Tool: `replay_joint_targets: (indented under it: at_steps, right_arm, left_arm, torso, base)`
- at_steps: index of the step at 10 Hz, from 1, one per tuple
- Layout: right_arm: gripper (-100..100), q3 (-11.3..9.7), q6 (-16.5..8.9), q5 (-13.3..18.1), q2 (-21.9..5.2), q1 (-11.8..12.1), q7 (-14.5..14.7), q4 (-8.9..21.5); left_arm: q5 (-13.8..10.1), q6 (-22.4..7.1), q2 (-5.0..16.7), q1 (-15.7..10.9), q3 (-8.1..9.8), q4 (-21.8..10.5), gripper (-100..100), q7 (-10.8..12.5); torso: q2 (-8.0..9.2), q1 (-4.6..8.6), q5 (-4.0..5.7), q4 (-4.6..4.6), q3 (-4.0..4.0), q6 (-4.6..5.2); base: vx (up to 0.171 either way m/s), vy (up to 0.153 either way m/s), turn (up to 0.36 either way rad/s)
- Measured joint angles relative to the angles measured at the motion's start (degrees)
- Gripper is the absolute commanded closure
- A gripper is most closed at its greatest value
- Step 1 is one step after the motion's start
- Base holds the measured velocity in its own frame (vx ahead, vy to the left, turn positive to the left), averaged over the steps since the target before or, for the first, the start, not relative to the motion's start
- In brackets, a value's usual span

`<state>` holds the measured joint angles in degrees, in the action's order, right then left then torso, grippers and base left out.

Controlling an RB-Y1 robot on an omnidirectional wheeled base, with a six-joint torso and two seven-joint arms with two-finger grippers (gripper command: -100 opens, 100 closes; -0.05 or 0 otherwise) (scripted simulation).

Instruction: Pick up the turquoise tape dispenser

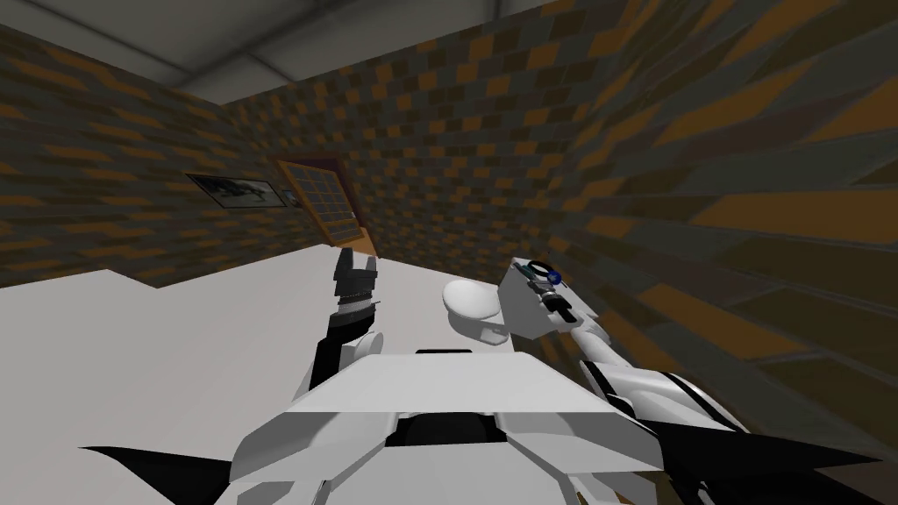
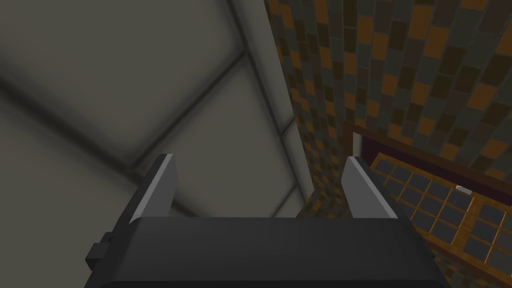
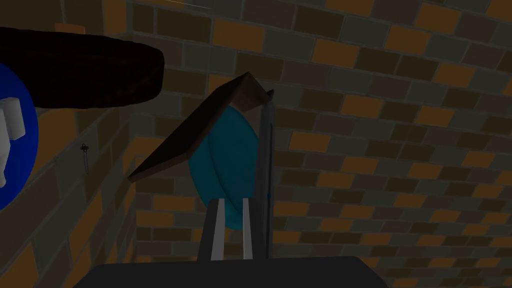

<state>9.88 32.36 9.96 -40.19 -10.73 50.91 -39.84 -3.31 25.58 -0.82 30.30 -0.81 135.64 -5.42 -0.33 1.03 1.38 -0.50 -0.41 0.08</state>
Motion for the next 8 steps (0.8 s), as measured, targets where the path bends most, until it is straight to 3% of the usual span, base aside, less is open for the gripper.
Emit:
replay_joint_targets:
  at_steps: [1, 2, 3, 4, 5, 6, 7, 8]
  right_arm:
    - [100, 0.6, 0.9, -1.7, -1.4, 0.9, 0.7, 0.8]
    - [100, 0.6, 3.3, -3.3, -2.7, -0.2, 1.3, 4.8]
    - [100, 1.6, 3.7, -5.3, -3.9, 2.5, 1.9, 3.3]
    - [100, 1.9, 4.0, -7.2, -5.0, 3.0, 2.2, 2.5]
    - [100, 1.4, 5.9, -8.0, -6.1, 0.9, 2.1, 5.6]
    - [100, 1.6, 6.1, -8.4, -6.2, 1.2, 2.2, 6.0]
    - [100, 1.4, 6.5, -8.4, -6.4, 0.8, 2.1, 8.3]
    - [0, 1.4, 6.6, -8.4, -6.4, 0.7, 2.1, 8.7]
  left_arm:
    - [0.0, 0.0, 0.0, 0.0, 0.00, 0.0, 0, 0.0]
    - [0.0, 0.0, 0.0, 0.0, 0.00, 0.0, 0, 0.0]
    - [0.0, 0.0, 0.0, 0.0, -0.01, 0.0, 0, 0.0]
    - [0.0, 0.0, 0.0, 0.0, 0.00, 0.0, 0, 0.0]
    - [0.0, 0.0, 0.0, 0.0, 0.01, 0.0, 0, 0.0]
    - [0.0, 0.0, 0.0, 0.0, 0.01, 0.0, 0, 0.0]
    - [0.0, 0.0, 0.0, 0.0, 0.01, 0.0, 0, 0.0]
    - [0.0, 0.0, 0.0, 0.0, 0.01, 0.0, 0, 0.0]
  torso:
    - [0.00, -0.11, -0.03, 0.02, 0.01, -0.07]
    - [-0.02, -0.09, -0.03, 0.01, -0.01, -0.05]
    - [0.01, -0.26, -0.06, 0.03, 0.02, -0.09]
    - [0.02, -0.20, -0.13, 0.08, 0.05, -0.07]
    - [0.00, 0.02, -0.07, 0.07, 0.03, -0.05]
    - [-0.01, 0.23, 0.07, 0.00, 0.00, 0.01]
    - [-0.02, 0.36, 0.11, -0.01, -0.02, 0.03]
    - [-0.02, 0.33, 0.09, 0.01, -0.01, -0.02]
  base:
    - [-0.007, 0.095, 0.139]
    - [-0.003, 0.132, 0.235]
    - [-0.007, 0.095, 0.072]
    - [-0.002, 0.025, -0.020]
    - [0.010, -0.008, 0.005]
    - [0.003, -0.011, -0.002]
    - [-0.002, -0.005, -0.011]
    - [0.000, 0.000, 0.000]
